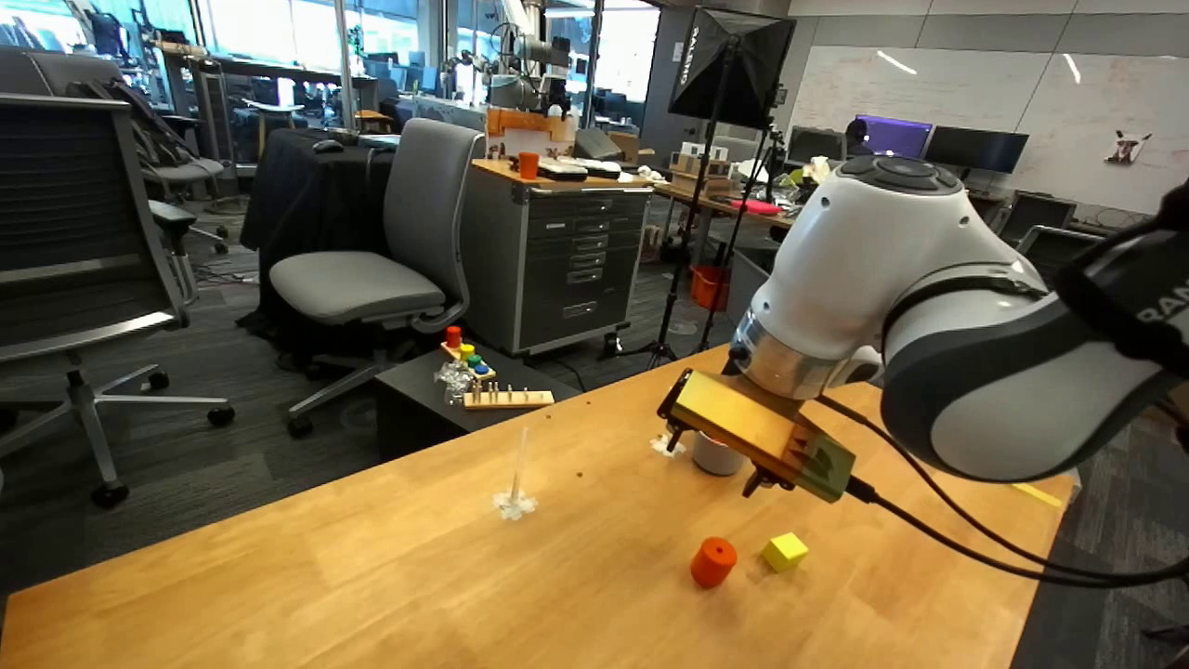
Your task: Put all the blocks in the gray pot one at a time except the orange cylindrical block
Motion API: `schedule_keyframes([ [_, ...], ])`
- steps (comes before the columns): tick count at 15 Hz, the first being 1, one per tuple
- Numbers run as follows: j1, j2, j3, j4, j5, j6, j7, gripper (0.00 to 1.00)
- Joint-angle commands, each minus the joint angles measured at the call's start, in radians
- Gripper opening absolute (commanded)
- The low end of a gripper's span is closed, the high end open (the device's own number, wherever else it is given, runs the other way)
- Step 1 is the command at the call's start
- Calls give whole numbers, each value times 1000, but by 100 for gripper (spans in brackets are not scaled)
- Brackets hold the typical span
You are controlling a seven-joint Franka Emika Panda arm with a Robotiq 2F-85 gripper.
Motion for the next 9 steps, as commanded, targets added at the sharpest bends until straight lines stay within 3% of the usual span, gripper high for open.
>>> schedule_keyframes([
  [1, 90, -15, -76, -72, 9, 97, 95, 100],
  [9, 322, -107, -286, -235, 40, 180, 107, 100],
])
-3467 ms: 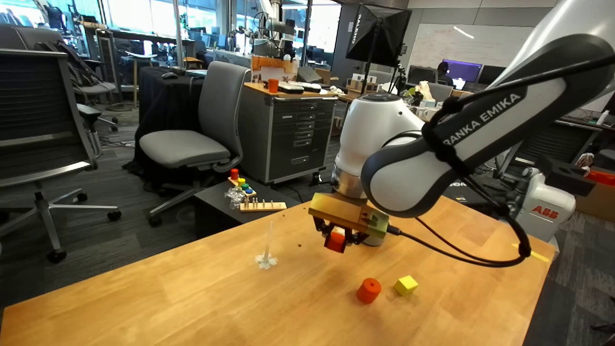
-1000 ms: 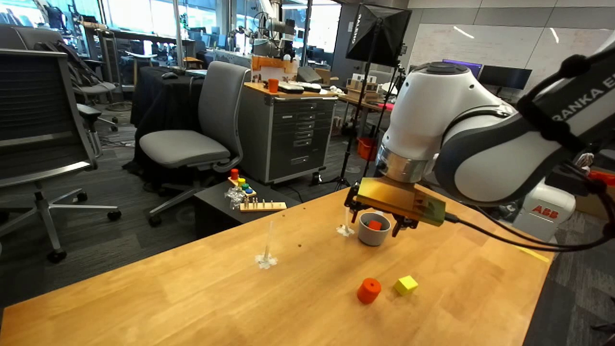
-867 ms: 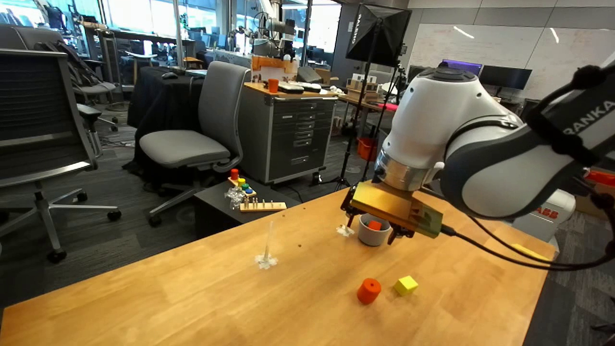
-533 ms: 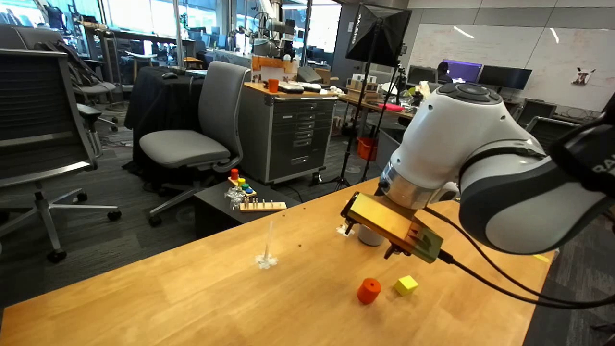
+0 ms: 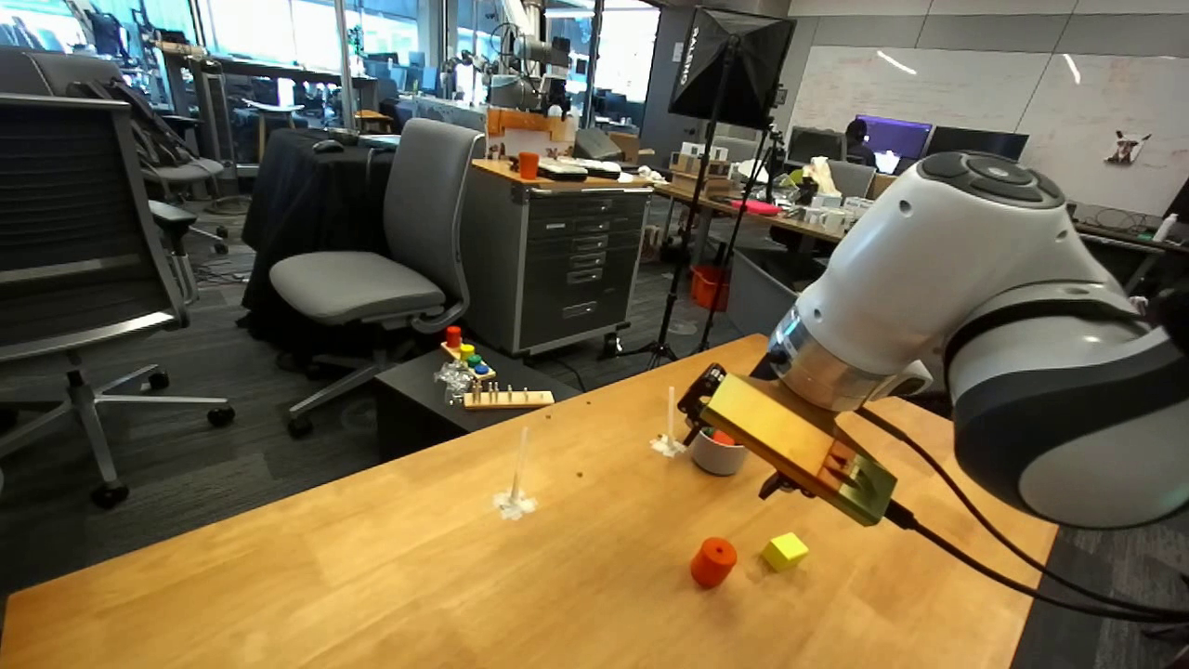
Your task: Put all the blocks in the gray pot one at a time except the orange cylindrical block
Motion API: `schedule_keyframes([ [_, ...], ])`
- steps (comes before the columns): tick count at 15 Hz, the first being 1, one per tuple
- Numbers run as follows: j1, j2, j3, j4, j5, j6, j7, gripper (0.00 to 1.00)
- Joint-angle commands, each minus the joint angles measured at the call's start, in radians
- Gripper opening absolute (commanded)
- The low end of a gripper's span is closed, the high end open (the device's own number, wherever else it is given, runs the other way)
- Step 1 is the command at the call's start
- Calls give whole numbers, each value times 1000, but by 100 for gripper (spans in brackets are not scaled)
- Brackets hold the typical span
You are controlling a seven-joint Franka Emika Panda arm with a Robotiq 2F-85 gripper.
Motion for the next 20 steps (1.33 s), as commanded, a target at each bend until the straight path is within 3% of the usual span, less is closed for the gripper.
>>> schedule_keyframes([
  [1, 108, -69, -94, -120, 47, 57, 17, 100],
  [3, 129, -71, -107, -158, 92, 106, 2, 100],
  [4, 101, -28, -80, -93, 113, 53, -44, 100],
  [11, 106, -19, -81, -100, 145, 58, -66, 100],
  [13, 146, 38, -117, -80, 239, 112, 37, 100],
  [20, 161, 82, -100, -115, 546, 136, 146, 100],
])
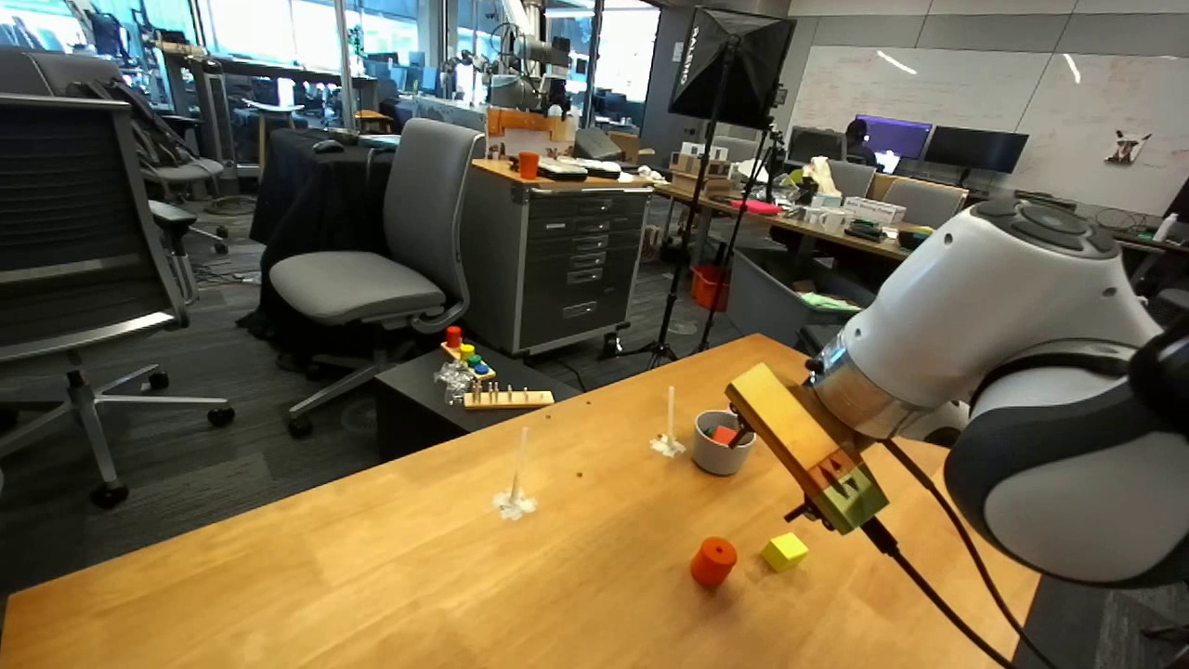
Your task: Put all the blocks in the gray pot one at a time except the orange cylindrical block
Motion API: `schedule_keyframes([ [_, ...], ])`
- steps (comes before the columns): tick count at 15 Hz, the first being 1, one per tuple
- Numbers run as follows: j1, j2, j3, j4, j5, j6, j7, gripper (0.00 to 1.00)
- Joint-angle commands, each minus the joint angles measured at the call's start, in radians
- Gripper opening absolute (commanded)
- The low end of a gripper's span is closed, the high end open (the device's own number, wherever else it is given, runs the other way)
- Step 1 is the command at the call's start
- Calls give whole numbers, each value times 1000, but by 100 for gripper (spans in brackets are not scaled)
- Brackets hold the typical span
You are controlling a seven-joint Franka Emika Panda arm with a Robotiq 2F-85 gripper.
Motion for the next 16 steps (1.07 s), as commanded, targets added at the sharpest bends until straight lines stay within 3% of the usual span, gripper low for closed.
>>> schedule_keyframes([
  [1, 46, 33, -20, -15, 134, 19, 103, 100],
  [9, 79, 46, -1, -43, 303, -16, 312, 100],
  [16, 29, 56, 49, -47, 271, -9, 394, 100],
])
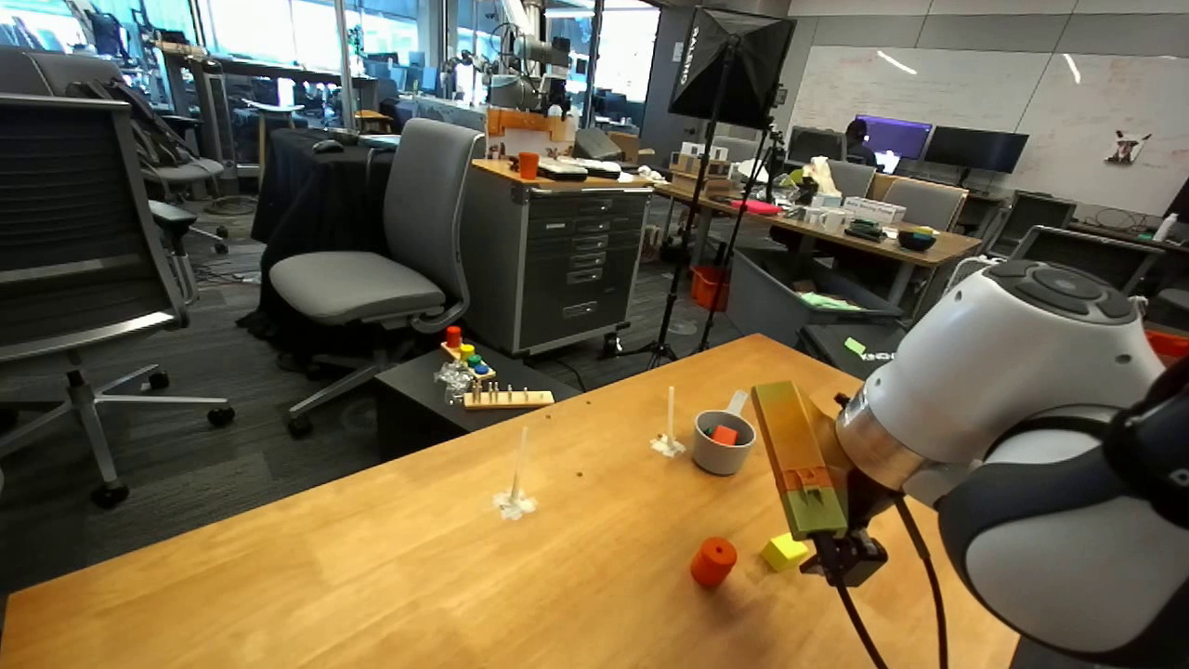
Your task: Put all the blocks in the gray pot one at a time except the orange cylindrical block
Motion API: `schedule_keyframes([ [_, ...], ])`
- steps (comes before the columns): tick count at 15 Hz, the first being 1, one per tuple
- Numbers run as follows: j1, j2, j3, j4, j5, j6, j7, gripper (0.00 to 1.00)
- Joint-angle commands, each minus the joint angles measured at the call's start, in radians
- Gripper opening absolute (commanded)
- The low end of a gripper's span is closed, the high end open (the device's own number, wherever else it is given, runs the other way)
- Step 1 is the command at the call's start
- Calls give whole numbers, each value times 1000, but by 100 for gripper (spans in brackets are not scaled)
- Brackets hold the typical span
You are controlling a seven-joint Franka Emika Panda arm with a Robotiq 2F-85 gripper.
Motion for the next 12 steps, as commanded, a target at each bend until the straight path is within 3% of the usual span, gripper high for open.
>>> schedule_keyframes([
  [1, -34, -4, 33, -3, -13, -1, 52, 100],
  [7, -151, -6, 124, 15, -57, 3, 19, 100],
  [12, -218, 18, 159, 56, -114, 2, 2, 100],
])
